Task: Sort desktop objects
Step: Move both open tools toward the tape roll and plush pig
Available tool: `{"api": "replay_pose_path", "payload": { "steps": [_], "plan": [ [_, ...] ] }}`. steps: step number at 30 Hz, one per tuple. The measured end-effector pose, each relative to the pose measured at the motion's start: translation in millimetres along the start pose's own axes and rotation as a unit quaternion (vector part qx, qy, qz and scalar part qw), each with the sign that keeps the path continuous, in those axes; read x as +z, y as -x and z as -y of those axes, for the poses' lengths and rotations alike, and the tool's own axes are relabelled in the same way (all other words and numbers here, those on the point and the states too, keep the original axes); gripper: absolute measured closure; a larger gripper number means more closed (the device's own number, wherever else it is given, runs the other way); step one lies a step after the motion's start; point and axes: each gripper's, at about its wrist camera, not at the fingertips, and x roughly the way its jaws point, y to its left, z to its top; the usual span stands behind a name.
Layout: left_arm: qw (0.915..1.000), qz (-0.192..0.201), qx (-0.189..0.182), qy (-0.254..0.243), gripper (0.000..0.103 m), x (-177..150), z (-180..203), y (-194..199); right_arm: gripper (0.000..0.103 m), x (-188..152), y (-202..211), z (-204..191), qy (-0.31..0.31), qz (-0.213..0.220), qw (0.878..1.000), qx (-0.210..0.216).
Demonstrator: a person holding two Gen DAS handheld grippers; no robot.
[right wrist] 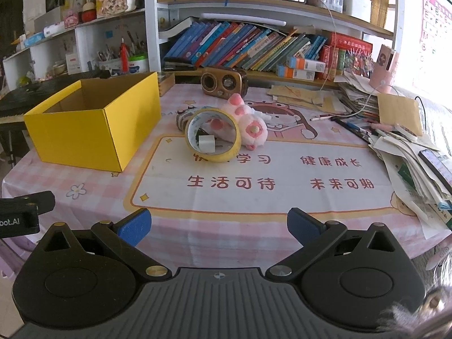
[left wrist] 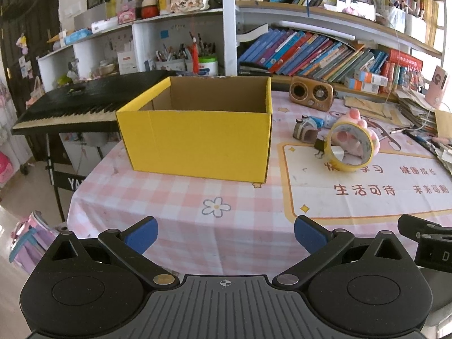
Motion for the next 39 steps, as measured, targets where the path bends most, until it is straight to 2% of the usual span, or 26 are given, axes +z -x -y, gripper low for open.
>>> {"api": "replay_pose_path", "payload": {
  "steps": [27, 39],
  "plan": [
    [0.9996, -0.01, -0.025, 0.005, 0.0, -3.6, -6.6, 2.0, 0.0, -1.6, -0.5, -6.5, 0.005, -0.004, 1.0, 0.006],
    [0.9993, -0.001, -0.031, -0.019, 0.0, -5.3, -0.1, 6.2, 0.0, -0.8, 1.9, -10.1, 0.015, -0.006, 1.0, 0.01]
  ]
}}
